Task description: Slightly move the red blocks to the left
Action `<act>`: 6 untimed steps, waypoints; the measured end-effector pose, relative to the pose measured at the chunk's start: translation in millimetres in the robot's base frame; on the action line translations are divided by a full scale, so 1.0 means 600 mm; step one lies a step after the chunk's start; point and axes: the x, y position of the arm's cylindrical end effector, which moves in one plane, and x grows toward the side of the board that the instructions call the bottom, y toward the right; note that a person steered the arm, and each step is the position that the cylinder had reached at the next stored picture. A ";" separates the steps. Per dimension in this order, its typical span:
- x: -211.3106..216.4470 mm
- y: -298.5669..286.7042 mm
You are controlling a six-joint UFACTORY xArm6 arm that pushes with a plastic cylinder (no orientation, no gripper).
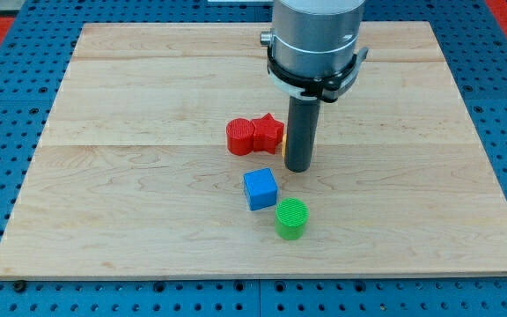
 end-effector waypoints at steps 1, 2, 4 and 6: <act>-0.035 0.034; -0.084 0.035; -0.028 0.040; -0.078 -0.180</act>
